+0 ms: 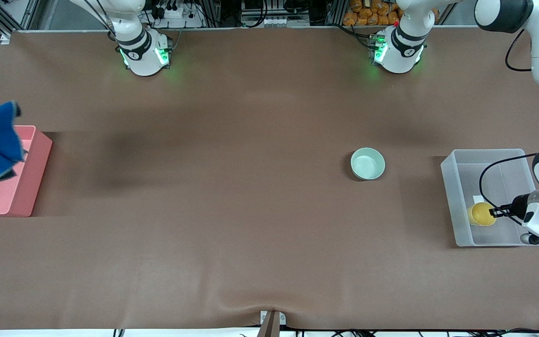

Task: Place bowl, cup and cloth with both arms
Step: 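Carry the cloth over the pink bin while the left gripper lowers the cup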

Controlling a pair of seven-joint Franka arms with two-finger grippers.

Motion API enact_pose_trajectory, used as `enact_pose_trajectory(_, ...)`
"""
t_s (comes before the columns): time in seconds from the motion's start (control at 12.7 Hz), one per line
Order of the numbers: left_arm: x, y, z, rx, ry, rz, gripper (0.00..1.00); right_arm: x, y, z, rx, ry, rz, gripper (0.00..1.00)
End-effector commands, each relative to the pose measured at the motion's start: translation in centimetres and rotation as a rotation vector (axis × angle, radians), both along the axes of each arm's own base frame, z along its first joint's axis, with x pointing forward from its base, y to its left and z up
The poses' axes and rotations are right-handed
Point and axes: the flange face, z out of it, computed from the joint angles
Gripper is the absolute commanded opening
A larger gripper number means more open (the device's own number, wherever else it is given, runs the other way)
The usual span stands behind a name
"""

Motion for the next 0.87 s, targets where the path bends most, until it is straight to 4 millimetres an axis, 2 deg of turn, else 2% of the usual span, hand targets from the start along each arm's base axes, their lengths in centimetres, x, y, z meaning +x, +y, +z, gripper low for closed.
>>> enact_pose_trajectory(0.0,0.3,0.2,0.1,0.005,-0.012,-0.051,0.24,-0.9,-4.2,-1.2,-0.001,0.013,0.062,0.00)
enact_pose_trajectory(0.08,0.4,0.3,0.6,0.006,-0.019,-0.058,0.32,-1.0,-6.2,-2.8,0.008,0.020,0.063,0.00)
enact_pose_trajectory(0.31,0.3,0.8,3.0,0.012,-0.037,-0.056,0.47,0.2,-10.0,-6.9,0.003,0.011,0.145,0.00)
enact_pose_trajectory(0.55,-0.4,1.0,7.2,0.050,-0.026,-0.076,0.57,-0.5,-14.1,-10.3,0.023,0.009,0.176,0.00)
enact_pose_trajectory(0.79,-1.0,-0.8,11.6,0.048,-0.008,-0.099,0.69,-0.6,-15.4,-12.5,0.037,0.013,0.178,0.00)
